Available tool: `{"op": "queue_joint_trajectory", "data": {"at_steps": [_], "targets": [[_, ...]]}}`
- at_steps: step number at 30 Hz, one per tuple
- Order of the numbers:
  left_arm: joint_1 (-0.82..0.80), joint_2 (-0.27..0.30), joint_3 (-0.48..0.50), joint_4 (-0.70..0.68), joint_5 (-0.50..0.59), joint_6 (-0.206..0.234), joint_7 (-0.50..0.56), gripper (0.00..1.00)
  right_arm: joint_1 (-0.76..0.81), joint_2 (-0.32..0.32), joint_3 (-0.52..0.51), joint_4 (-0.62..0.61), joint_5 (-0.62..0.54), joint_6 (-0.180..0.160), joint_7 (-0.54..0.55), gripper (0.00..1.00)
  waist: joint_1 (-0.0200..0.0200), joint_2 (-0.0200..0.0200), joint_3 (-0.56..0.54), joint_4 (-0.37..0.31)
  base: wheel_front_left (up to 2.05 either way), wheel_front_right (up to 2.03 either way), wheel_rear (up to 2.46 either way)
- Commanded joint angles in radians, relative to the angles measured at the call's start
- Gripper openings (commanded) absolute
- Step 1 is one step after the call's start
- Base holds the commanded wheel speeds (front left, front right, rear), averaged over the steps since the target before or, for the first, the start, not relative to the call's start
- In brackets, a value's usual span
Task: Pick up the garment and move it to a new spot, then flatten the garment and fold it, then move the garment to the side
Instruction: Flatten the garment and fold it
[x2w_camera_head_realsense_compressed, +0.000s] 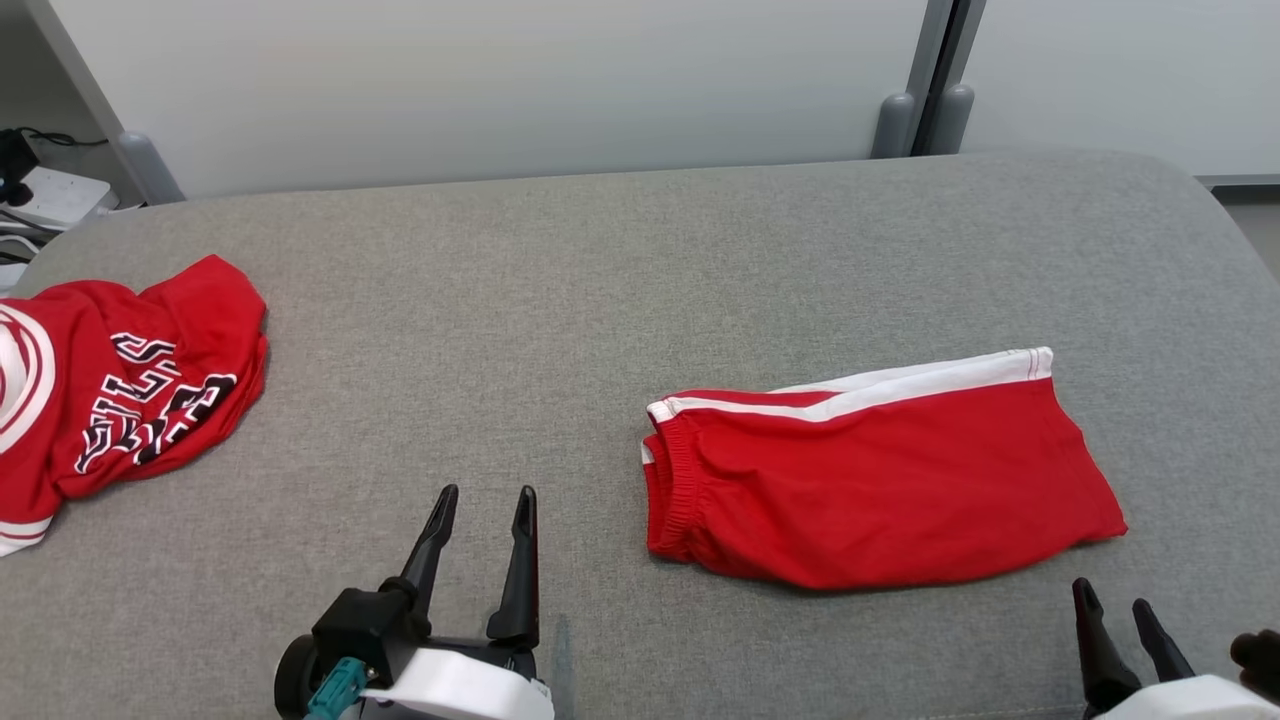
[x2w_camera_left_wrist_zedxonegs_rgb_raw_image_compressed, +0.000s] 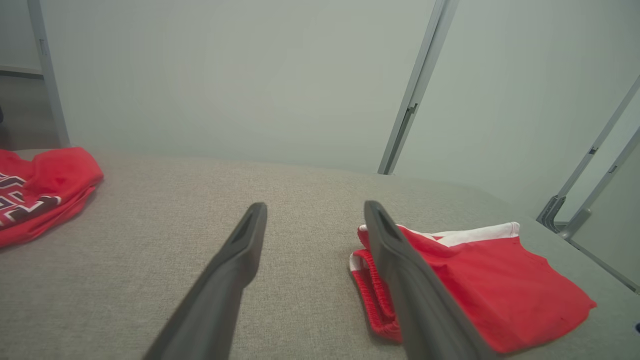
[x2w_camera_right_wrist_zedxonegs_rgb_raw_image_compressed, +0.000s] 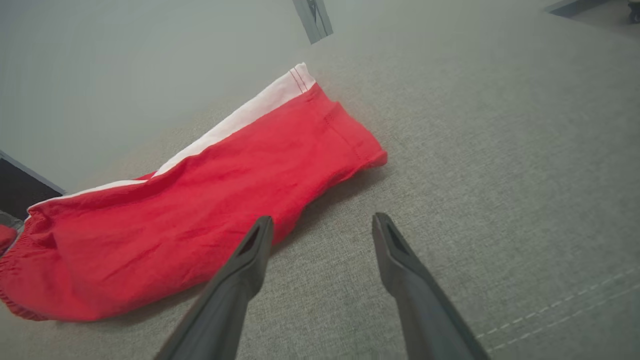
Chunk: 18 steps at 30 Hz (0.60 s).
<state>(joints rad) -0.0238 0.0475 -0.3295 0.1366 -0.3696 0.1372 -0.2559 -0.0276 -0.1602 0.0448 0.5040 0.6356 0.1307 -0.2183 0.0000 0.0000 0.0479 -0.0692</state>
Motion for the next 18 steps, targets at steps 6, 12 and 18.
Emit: {"op": "queue_joint_trajectory", "data": {"at_steps": [6, 12, 18], "targets": [[-0.039, 0.003, 0.024, -0.025, 0.013, -0.007, -0.006, 1.00, -0.127, -0.022, -0.023, 0.079, 0.203, 0.000, 0.044, 1.00, 0.0000, 0.0000, 0.031, 0.017, 0.00, 0.00, 0.00], [-0.057, 0.003, 0.020, -0.024, 0.023, -0.009, -0.006, 1.00, -0.221, -0.026, -0.045, 0.194, 0.349, 0.000, 0.092, 1.00, 0.0000, 0.0000, 0.061, 0.035, 0.00, 0.00, 0.00], [-0.079, 0.003, 0.012, -0.023, 0.028, -0.011, -0.006, 1.00, -0.304, -0.036, -0.038, 0.267, 0.461, 0.000, 0.151, 1.00, 0.0000, 0.0000, 0.092, 0.054, 0.00, 0.00, 0.00]]}}
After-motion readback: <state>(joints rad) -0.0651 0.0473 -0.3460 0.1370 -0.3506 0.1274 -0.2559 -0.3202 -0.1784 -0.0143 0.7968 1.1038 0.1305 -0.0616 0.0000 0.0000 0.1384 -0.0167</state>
